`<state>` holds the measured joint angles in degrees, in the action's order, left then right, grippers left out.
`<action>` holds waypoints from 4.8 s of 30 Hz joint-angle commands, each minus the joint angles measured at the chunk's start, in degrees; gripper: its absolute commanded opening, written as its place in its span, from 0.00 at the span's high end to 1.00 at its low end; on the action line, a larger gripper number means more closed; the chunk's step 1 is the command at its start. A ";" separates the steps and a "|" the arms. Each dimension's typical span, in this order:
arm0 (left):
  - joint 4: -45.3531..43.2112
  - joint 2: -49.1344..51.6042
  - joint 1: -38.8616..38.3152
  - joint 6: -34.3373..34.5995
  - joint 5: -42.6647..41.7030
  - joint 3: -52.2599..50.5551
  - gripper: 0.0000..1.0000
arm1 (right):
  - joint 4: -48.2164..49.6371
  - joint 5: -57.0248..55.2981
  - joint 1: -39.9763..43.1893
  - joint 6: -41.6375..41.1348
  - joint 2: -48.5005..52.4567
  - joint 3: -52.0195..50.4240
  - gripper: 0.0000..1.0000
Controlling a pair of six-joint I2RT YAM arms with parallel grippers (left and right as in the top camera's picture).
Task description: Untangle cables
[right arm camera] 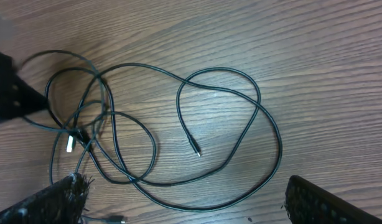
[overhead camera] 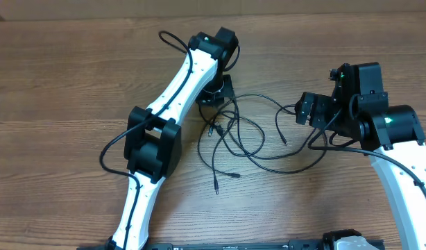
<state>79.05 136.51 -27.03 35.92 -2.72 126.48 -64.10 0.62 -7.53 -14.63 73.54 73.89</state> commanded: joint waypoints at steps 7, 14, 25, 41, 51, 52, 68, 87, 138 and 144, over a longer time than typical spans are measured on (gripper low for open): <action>4.00 -26.88 0.09 -11.67 8.44 8.96 0.96 | 0.74 -0.52 0.15 0.09 -0.92 1.36 0.00; -2.49 -41.92 0.00 -23.54 1.20 9.44 0.96 | 3.72 7.28 0.15 2.43 -0.87 1.36 0.00; -8.31 -48.65 0.00 -23.52 -2.27 9.42 0.96 | 12.68 27.74 0.13 5.55 -0.68 1.33 0.00; -9.46 -48.57 0.00 -23.74 -3.54 9.42 0.96 | 14.69 31.04 -11.74 23.50 7.67 -0.55 0.00; -9.79 -48.46 -0.02 -23.74 -4.61 9.42 0.96 | 17.20 27.71 -16.04 20.61 11.28 -0.50 0.00; -10.08 -48.41 0.00 -23.71 -5.60 9.42 0.96 | 17.27 27.69 -16.04 20.46 11.23 -0.39 0.00; -11.78 -35.12 -0.46 -11.50 -13.00 9.38 0.96 | 5.40 16.24 -15.87 17.40 5.86 6.38 0.00; -16.41 -28.30 -0.48 -0.98 -37.44 9.44 0.96 | 14.05 14.60 -15.87 21.16 5.66 6.38 0.00; -18.36 -42.45 -0.33 -3.41 -29.27 9.44 0.96 | 40.46 22.01 -15.87 9.90 5.66 6.38 0.76; -18.18 -42.45 -0.33 -3.78 -28.17 9.44 0.96 | 40.52 21.99 -15.87 9.92 5.66 6.38 0.80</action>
<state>60.95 94.91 -27.03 32.88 -31.97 135.37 -24.01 22.50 -23.33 -4.71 79.66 78.87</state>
